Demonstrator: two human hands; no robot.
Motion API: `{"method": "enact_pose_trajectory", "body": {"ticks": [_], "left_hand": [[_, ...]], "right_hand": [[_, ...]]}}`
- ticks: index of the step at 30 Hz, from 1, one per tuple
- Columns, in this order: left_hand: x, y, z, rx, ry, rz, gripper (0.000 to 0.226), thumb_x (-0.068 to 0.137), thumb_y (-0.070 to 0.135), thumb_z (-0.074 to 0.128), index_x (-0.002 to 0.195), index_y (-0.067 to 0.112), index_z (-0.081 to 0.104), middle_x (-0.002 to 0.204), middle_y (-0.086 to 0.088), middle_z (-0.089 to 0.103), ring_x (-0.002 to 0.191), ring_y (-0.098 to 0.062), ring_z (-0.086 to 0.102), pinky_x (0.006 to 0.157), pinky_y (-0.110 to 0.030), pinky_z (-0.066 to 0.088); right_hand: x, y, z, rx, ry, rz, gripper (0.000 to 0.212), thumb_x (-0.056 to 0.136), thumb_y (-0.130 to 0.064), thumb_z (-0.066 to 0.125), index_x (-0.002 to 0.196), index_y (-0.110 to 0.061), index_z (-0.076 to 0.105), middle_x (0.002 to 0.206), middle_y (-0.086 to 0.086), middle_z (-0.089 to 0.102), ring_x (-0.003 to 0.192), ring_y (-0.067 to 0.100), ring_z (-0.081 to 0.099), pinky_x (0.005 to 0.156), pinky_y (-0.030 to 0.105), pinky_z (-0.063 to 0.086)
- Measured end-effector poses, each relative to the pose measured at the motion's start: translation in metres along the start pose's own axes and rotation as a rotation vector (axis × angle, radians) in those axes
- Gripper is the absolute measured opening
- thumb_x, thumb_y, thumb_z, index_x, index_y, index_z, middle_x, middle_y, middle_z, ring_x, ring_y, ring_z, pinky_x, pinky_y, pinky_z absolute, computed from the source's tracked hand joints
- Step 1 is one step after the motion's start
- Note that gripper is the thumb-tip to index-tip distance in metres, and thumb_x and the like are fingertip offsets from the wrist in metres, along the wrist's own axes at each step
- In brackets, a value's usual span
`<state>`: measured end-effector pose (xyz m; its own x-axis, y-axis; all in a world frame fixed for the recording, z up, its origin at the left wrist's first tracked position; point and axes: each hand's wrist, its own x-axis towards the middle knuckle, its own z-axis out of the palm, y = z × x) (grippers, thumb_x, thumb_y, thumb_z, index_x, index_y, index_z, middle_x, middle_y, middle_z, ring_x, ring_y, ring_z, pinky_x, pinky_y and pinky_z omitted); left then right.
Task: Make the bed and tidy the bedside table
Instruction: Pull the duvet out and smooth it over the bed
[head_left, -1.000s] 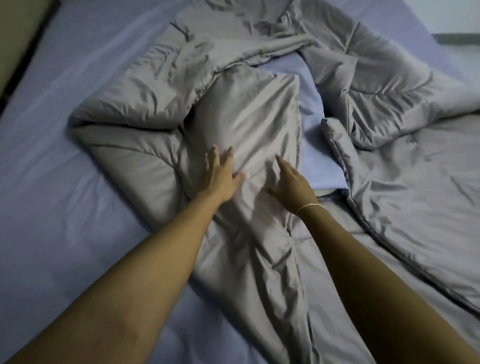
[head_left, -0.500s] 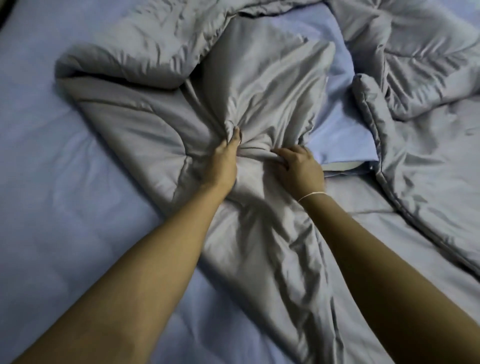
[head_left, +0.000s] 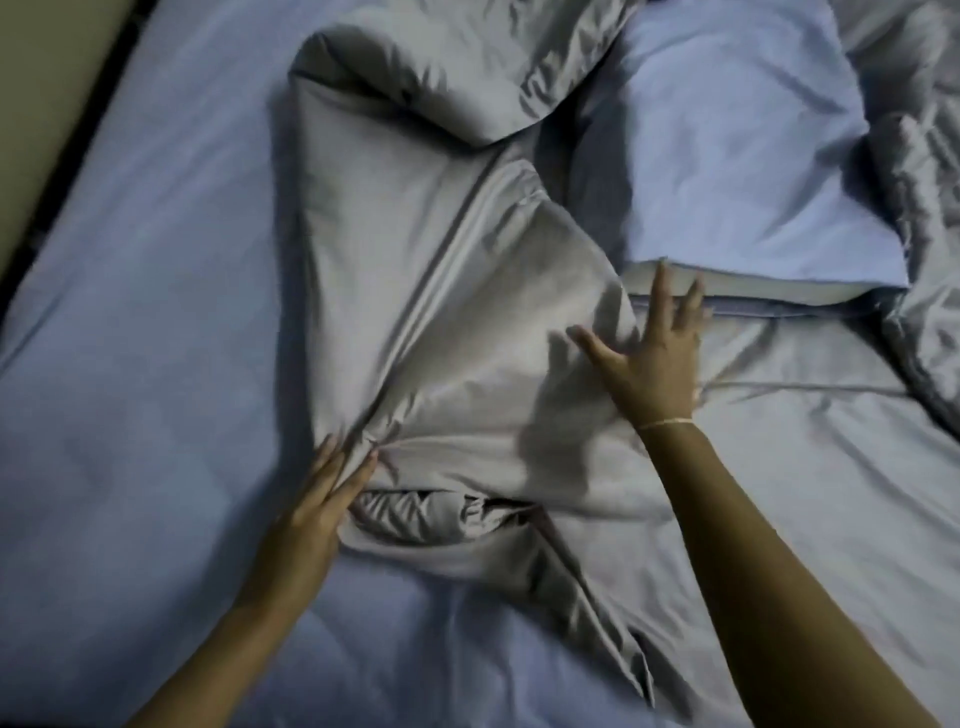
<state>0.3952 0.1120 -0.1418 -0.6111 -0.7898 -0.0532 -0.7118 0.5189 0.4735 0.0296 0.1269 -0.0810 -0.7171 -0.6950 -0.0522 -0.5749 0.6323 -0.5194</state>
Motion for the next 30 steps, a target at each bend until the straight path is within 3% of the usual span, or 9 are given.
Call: {"method": "enact_pose_trajectory", "body": {"ticks": [4,6,9,14,17,19,23,27,30], "left_hand": [[-0.040,-0.045,-0.011,-0.100,-0.051,-0.123,0.093,0.061,-0.035,0.046,0.141,0.012,0.042,0.153,-0.002,0.030,0.144,-0.017,0.021,0.116,-0.029,0.018],[-0.050,-0.051,-0.012,-0.124,-0.022,-0.158,0.066,0.078,-0.016,0.048,0.136,0.015,0.049,0.155,-0.002,0.027,0.143,-0.019,0.023,0.114,-0.031,0.023],[-0.051,-0.038,-0.021,-0.152,0.119,-0.178,0.039,0.093,0.027,0.044,0.124,0.012,0.062,0.153,-0.005,0.031,0.138,-0.023,0.033,0.110,-0.031,0.031],[-0.039,0.008,-0.057,-0.376,0.188,-0.127,0.055,0.090,0.050,0.049,0.134,0.017,0.053,0.156,-0.002,0.023,0.141,-0.016,0.027,0.112,-0.033,0.032],[-0.036,0.023,-0.079,-0.434,0.132,-0.193,0.083,0.077,0.073,0.049,0.147,0.032,0.030,0.160,0.004,0.008,0.146,-0.014,0.010,0.112,-0.051,0.028],[-0.038,0.016,-0.088,-0.467,0.114,-0.260,0.101,0.067,0.081,0.051,0.150,0.035,0.014,0.160,0.006,0.000,0.146,-0.010,0.001,0.117,-0.044,0.021],[-0.055,-0.027,-0.098,-0.495,0.203,-0.444,0.109,0.063,0.058,0.076,0.150,0.024,0.018,0.155,-0.002,0.026,0.140,-0.010,0.026,0.100,0.001,0.020],[-0.075,-0.085,-0.110,-0.392,0.363,-0.548,0.044,0.071,0.014,0.074,0.111,0.003,0.059,0.106,-0.015,0.065,0.097,-0.021,0.058,0.078,-0.014,0.037],[-0.095,-0.142,-0.122,-0.368,0.392,-0.685,0.021,0.074,0.022,0.062,0.080,0.003,0.057,0.078,-0.015,0.066,0.075,-0.021,0.057,0.070,-0.031,0.042]], "right_hand": [[-0.057,-0.027,0.068,-0.043,-0.404,-0.077,0.103,0.077,-0.047,0.072,0.153,-0.031,0.004,0.158,0.017,0.013,0.132,0.043,0.038,0.105,0.048,0.038],[-0.091,-0.035,0.088,0.028,-0.395,-0.053,0.088,0.081,-0.026,0.070,0.152,-0.025,0.017,0.144,0.018,0.038,0.115,0.043,0.052,0.091,0.038,0.044],[-0.116,-0.052,0.090,0.242,-0.305,0.116,0.079,0.076,-0.014,0.074,0.145,-0.020,0.036,0.130,0.012,0.058,0.116,0.032,0.056,0.085,0.022,0.038],[-0.149,-0.109,0.083,0.494,-0.429,0.146,0.065,0.072,-0.022,0.082,0.132,-0.021,0.056,0.122,0.003,0.065,0.111,0.012,0.060,0.097,0.029,0.047],[-0.160,-0.150,0.080,0.854,-0.575,0.218,0.047,0.081,-0.010,0.073,0.126,-0.015,0.061,0.111,0.009,0.071,0.107,0.024,0.066,0.097,0.042,0.051],[-0.163,-0.179,0.080,1.097,-0.701,0.352,0.035,0.089,-0.008,0.063,0.124,-0.011,0.062,0.107,0.011,0.072,0.103,0.026,0.068,0.092,0.038,0.053],[-0.174,-0.237,0.096,1.205,-0.996,0.590,0.029,0.095,-0.034,0.049,0.111,-0.016,0.065,0.091,0.002,0.070,0.075,0.014,0.067,0.063,0.023,0.054],[-0.190,-0.276,0.129,1.043,-1.250,0.520,0.044,0.097,-0.048,0.038,0.127,-0.019,0.055,0.113,0.000,0.063,0.082,0.018,0.063,0.074,0.032,0.049],[-0.190,-0.287,0.149,0.938,-1.258,0.439,0.046,0.097,-0.048,0.040,0.133,-0.022,0.051,0.129,0.000,0.061,0.108,0.022,0.063,0.095,0.040,0.049]]}}
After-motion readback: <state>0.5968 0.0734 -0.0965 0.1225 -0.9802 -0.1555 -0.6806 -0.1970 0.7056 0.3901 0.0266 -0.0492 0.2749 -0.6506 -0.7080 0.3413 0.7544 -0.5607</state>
